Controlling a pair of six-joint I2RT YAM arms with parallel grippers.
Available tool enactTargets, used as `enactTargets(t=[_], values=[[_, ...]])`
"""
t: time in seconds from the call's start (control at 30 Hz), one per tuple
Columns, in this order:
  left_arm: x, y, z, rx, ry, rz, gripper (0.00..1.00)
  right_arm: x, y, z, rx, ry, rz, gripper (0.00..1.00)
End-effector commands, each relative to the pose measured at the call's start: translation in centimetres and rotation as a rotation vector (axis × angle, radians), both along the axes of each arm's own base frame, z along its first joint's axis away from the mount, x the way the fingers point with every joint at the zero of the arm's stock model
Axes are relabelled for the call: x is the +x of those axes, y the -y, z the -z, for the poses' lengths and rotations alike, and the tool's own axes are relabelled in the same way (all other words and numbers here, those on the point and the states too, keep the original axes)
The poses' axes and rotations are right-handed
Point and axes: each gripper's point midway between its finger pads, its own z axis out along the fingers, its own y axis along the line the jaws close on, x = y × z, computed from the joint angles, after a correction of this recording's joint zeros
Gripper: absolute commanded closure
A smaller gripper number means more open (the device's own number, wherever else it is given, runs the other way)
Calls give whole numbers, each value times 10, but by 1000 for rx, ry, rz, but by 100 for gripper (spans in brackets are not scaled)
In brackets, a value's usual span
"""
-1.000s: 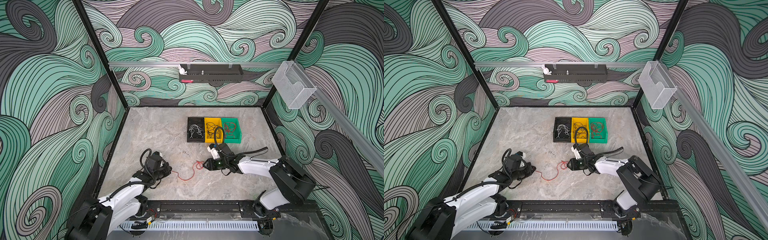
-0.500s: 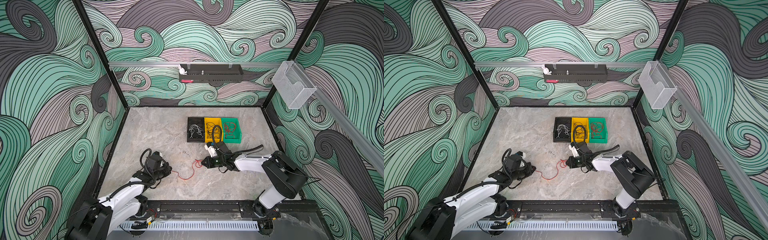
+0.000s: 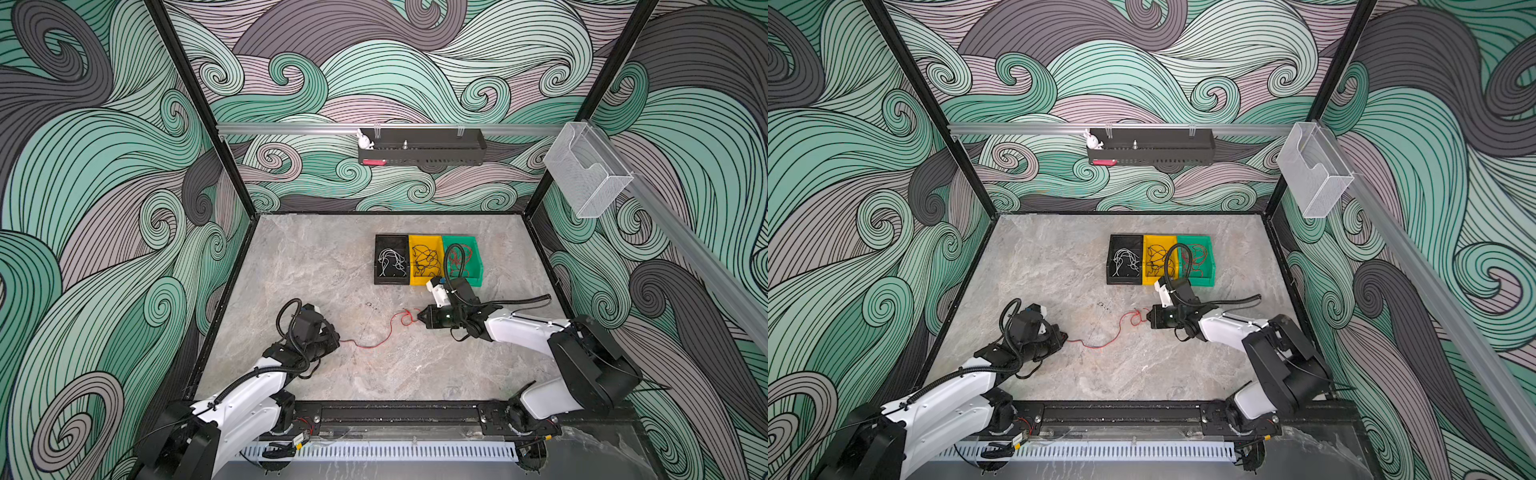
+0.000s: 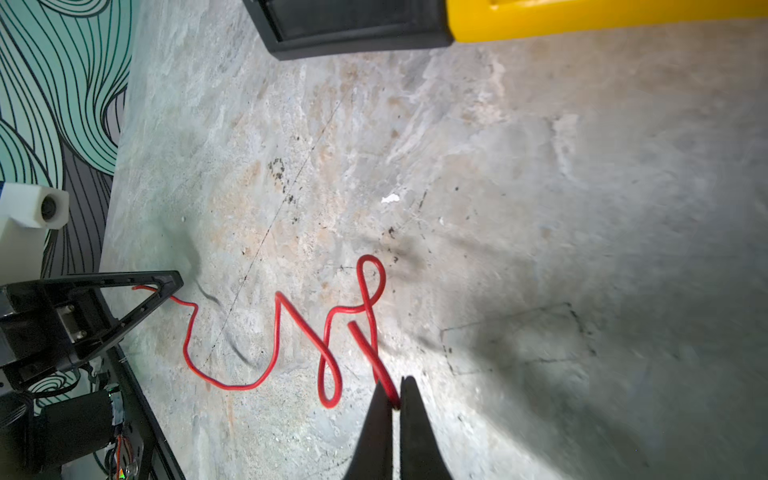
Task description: Untangle the cables
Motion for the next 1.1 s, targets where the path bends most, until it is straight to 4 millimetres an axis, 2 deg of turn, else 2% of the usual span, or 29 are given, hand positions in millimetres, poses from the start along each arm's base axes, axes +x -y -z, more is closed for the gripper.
enactTargets(t=[0.0, 0.3, 0.6, 0.67, 0.73, 0.83, 1.07], values=[[-4, -12, 4, 55, -28, -50, 100, 0, 23, 5, -71, 1, 58, 95], [-7, -31, 7, 98, -17, -139, 100, 14, 82, 1, -156, 24, 281, 96], [-8, -37, 3, 106, 12, -155, 100, 24, 115, -18, -116, 50, 392, 95], [-6, -32, 0, 89, 20, -139, 100, 25, 112, -23, -92, 53, 373, 95], [-2, -22, -5, 55, 38, -98, 100, 24, 100, -29, -35, 52, 330, 94], [4, 7, -19, -35, 71, 34, 100, 21, 79, -37, 59, 62, 268, 93], [17, 43, -37, -86, 97, 172, 100, 2, 25, -38, 44, 50, 74, 93]])
